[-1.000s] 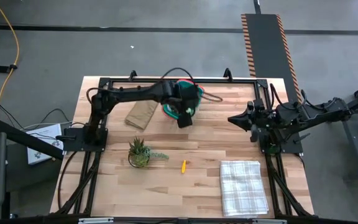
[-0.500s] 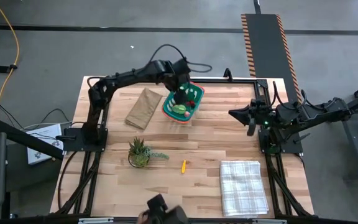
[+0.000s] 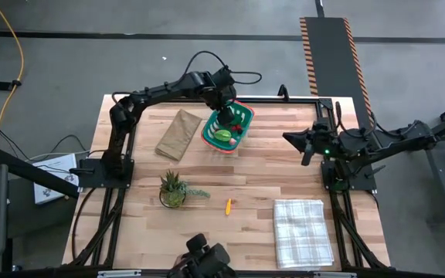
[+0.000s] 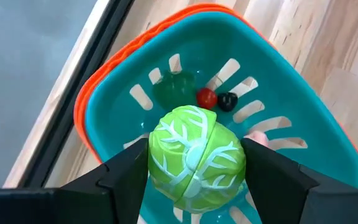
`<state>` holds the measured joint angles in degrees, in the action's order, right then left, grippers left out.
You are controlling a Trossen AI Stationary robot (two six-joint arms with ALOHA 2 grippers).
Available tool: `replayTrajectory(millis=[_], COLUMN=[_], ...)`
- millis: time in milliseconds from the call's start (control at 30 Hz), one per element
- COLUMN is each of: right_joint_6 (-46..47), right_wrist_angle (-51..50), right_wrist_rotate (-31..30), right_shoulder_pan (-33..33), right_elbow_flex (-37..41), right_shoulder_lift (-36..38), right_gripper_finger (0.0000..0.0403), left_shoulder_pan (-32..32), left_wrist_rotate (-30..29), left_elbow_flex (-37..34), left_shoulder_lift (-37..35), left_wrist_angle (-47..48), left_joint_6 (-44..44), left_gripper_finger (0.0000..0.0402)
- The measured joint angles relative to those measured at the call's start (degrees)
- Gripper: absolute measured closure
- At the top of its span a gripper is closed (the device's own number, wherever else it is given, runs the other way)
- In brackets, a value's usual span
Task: Pick and placing Produce into tupperware
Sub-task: Put the green cabbage in the green basket
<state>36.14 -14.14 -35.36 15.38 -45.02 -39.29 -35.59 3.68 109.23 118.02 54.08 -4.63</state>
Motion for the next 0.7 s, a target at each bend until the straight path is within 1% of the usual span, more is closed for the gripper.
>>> replayTrajectory(millis=[67,167,233,300,500,700], right_joint_6=[0.8,1.4,2.5,3.0,3.1,3.1], right_wrist_angle=[0.1,0.3,0.2,0.5,3.1,5.1], right_wrist_rotate=[-0.3,-0.6,-0.6,-0.6,-0.6,-0.5], right_shoulder_pan=[0.0,0.0,0.0,0.0,0.0,0.0], right_elbow_flex=[0.0,0.0,0.0,0.0,0.0,0.0], right_shoulder_lift=[-0.9,-2.3,-3.3,-4.2,-6.5,-8.0], right_gripper_finger=[0.0402,0.0402,0.0402,0.0402,0.0402,0.0402], left_shoulder_pan=[0.1,0.0,0.0,0.0,0.0,0.0], left_wrist_rotate=[0.0,-0.1,0.0,0.1,0.0,1.3], left_elbow_flex=[-1.4,-3.2,-4.2,-5.1,-6.0,-6.1], left_shoulder_lift=[0.5,1.1,1.6,1.9,3.2,3.4], left_wrist_angle=[-2.6,-2.6,-4.9,-4.2,-5.2,-5.4], left_joint_6=[-0.1,0.0,-0.1,-0.1,-0.2,-0.1], left_gripper_finger=[0.0172,0.0172,0.0172,0.0172,0.0172,0.0172])
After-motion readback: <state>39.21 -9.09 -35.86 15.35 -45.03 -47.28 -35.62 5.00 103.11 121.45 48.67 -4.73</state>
